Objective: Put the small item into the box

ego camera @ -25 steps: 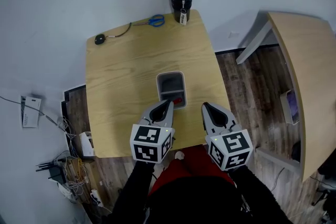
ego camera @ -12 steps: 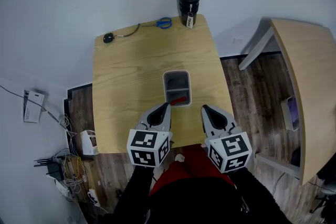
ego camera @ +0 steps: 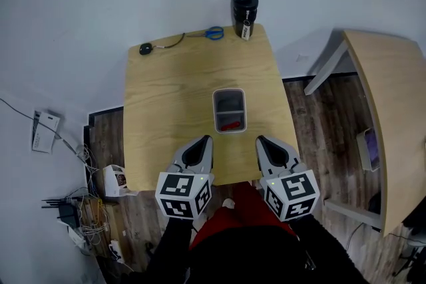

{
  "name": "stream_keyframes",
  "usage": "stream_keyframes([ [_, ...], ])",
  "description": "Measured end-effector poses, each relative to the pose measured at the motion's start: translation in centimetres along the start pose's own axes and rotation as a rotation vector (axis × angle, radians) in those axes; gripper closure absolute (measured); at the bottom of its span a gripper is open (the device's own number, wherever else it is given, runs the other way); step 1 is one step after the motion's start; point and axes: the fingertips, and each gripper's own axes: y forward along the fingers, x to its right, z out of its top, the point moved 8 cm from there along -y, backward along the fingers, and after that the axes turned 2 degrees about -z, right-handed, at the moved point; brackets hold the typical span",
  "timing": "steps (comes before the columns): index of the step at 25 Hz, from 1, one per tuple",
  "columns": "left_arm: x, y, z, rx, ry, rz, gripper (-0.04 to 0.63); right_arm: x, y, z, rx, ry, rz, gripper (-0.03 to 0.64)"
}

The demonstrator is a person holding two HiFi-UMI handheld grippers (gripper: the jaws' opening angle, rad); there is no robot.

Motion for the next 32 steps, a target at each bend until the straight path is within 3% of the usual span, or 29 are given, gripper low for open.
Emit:
stream_keyframes([
  [32, 0.1, -11.3, -1.5, 0.182, -0.014, 0.097, 0.592, -5.1, -6.2, -0.1, 0.121, -0.050, 0.032, 0.609],
])
